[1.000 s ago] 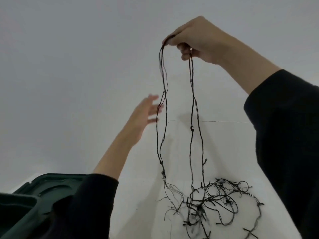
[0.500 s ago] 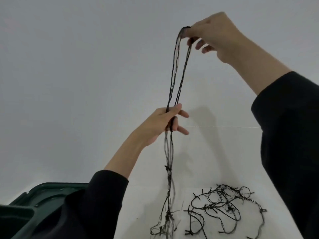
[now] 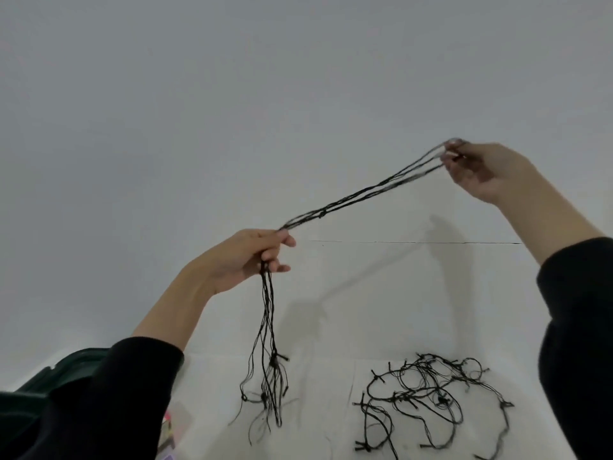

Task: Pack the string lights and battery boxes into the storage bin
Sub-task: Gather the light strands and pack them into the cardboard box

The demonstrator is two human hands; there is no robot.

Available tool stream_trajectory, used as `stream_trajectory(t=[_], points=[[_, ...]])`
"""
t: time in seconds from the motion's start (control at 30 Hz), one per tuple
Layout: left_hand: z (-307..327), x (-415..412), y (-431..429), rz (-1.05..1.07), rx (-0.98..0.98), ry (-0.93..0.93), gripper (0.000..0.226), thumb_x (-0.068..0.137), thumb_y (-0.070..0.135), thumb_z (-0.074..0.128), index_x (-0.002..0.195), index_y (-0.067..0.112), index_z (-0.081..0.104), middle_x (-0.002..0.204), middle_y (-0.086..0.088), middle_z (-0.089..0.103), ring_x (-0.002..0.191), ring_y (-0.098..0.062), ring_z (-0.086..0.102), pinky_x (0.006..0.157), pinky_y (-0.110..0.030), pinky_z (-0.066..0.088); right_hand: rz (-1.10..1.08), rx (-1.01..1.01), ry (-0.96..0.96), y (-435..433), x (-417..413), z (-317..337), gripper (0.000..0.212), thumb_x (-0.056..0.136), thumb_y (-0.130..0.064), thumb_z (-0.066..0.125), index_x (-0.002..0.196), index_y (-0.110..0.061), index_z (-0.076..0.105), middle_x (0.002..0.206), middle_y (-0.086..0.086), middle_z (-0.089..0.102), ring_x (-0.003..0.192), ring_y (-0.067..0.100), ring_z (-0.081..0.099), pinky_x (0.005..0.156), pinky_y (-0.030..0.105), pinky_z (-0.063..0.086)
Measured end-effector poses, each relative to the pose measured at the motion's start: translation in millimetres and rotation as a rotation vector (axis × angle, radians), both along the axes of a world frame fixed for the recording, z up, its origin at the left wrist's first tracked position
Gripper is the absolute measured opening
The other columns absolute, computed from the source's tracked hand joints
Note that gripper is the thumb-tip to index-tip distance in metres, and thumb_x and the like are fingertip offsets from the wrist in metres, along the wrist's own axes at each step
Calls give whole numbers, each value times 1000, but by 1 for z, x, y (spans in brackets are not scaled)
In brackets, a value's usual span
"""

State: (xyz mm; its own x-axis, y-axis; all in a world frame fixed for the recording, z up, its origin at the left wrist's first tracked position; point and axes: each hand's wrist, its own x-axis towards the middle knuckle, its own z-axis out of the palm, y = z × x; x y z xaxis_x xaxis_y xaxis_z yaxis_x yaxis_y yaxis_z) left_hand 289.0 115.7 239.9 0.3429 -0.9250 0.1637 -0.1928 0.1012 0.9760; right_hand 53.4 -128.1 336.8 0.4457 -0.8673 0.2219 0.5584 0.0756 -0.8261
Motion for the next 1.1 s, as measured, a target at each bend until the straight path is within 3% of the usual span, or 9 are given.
stream_trajectory(t=[0.17, 0.23, 0.37, 0.5, 0.57, 0.63, 0.77, 0.93, 1.1], points=[[20, 8, 4, 78, -89, 23, 24, 94, 23, 50, 74, 14, 57, 58, 6, 49, 64, -12, 57, 95, -41, 47, -134, 5, 351, -17, -4, -92, 24, 95, 0, 42, 84, -15, 58, 53, 8, 62, 29, 7, 50, 31, 13, 37], [24, 7, 3, 87, -82, 45, 23, 95, 24, 50, 75, 14, 56, 53, 7, 43, 58, -11, 53, 94, -41, 48, -132, 3, 487, -15, -2, -133, 23, 94, 2, 42, 96, -10, 61, 66, 14, 57, 27, 7, 45, 29, 11, 31], [29, -2, -5, 118, -9, 0, 22, 94, 26, 53, 76, 14, 55, 51, 7, 34, 44, -9, 41, 78, -32, 56, -158, -253, 919, 2, 5, -208, 18, 88, 4, 54, 98, -1, 67, 60, 12, 61, 31, 10, 43, 31, 15, 30], [33, -21, -17, 187, 126, -248, 26, 96, 29, 51, 74, 15, 55, 53, 6, 35, 44, -9, 40, 52, -22, 49, 292, -486, 1333, 40, 19, -241, 25, 88, -11, 61, 113, -12, 62, 73, 2, 66, 50, 6, 54, 46, 17, 42], [36, -31, -22, 171, 182, -378, 28, 97, 30, 48, 74, 16, 54, 54, 6, 36, 44, -9, 38, 45, -18, 38, 546, -577, 1275, 58, 26, -229, 47, 83, -26, 68, 126, -27, 50, 99, -1, 65, 81, 7, 62, 69, 20, 49], [39, -41, -26, 134, 199, -437, 29, 97, 31, 47, 74, 16, 54, 54, 6, 35, 44, -8, 34, 42, -17, 30, 593, -587, 999, 78, 34, -203, 62, 74, -37, 71, 129, -39, 41, 118, -3, 60, 103, 7, 61, 92, 29, 48], [40, -57, -32, 69, 184, -468, 29, 97, 32, 47, 75, 15, 56, 52, 8, 36, 42, -7, 31, 40, -16, 26, 467, -446, 480, 115, 59, -155, 74, 69, -36, 72, 135, -36, 39, 121, -4, 61, 110, 4, 59, 97, 35, 43], [41, -62, -31, 79, 110, -395, 29, 97, 30, 48, 75, 14, 56, 52, 7, 35, 42, -7, 29, 39, -16, 23, 428, -447, 426, 142, 72, -152, 74, 74, -31, 76, 136, -30, 36, 107, 0, 70, 101, 13, 66, 94, 40, 44], [43, -66, -30, 41, -46, -164, 26, 97, 29, 48, 76, 15, 55, 50, 8, 33, 41, -6, 27, 38, -17, 19, 553, -483, 513, 158, 78, -173, 65, 80, -15, 73, 132, -27, 37, 96, 4, 74, 98, 12, 67, 101, 30, 38]])
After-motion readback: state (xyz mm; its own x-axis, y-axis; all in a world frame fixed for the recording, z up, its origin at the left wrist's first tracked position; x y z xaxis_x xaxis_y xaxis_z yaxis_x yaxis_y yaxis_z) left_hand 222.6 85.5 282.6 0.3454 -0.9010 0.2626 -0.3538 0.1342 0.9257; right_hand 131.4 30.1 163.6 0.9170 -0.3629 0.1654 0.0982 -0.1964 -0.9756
